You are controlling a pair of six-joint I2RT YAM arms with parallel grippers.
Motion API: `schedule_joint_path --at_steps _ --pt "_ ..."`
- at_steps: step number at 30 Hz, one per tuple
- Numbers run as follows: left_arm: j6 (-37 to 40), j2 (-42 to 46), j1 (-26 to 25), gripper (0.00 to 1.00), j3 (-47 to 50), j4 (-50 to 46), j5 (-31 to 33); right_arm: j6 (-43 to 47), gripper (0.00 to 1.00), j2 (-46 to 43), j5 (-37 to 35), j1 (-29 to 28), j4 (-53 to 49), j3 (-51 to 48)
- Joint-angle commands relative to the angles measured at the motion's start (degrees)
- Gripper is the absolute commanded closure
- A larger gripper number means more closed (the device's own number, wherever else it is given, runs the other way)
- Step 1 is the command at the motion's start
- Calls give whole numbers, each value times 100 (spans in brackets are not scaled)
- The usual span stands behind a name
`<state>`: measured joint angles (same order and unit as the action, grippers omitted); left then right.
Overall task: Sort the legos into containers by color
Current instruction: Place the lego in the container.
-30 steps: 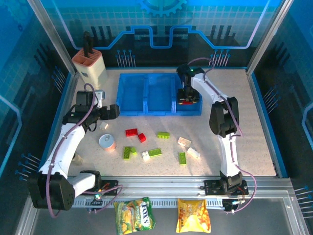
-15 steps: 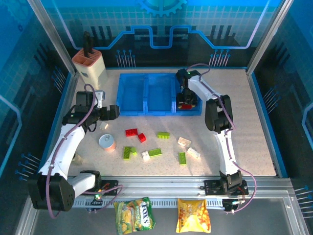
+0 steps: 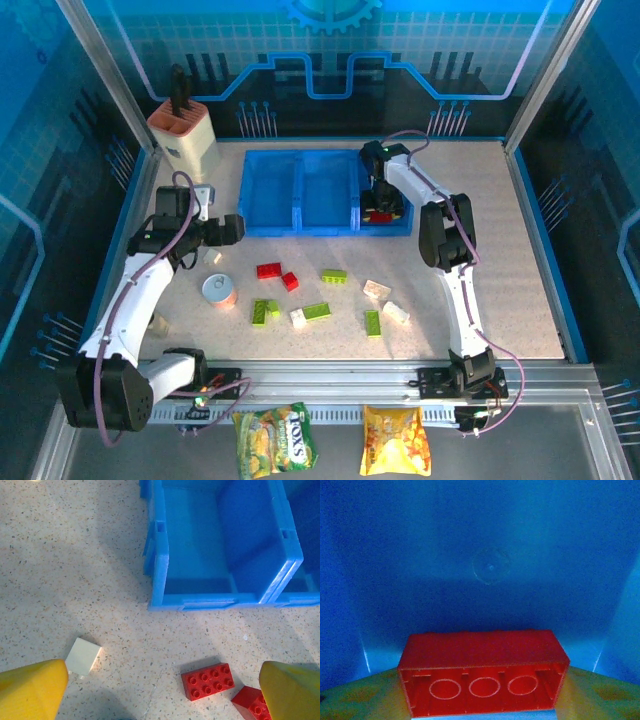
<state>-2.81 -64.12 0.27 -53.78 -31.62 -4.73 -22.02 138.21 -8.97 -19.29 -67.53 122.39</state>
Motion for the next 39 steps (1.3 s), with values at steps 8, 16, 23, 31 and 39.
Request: schedule_joint_path --at_steps 8,16,23,31,39 --pt "71 95 34 1 80 23 1 32 27 -197 -20 57 -269 284" --pt "70 84 34 1 78 24 7 34 28 -274 -58 35 -417 400" --pt "61 60 43 1 69 33 -39 5 34 -461 -120 -13 -511 400" --pt "55 67 34 1 57 33 -63 -12 35 -932 -268 -90 -763 526" --pt "55 67 35 1 54 33 -72 6 35 -1376 -442 -364 -1011 533"
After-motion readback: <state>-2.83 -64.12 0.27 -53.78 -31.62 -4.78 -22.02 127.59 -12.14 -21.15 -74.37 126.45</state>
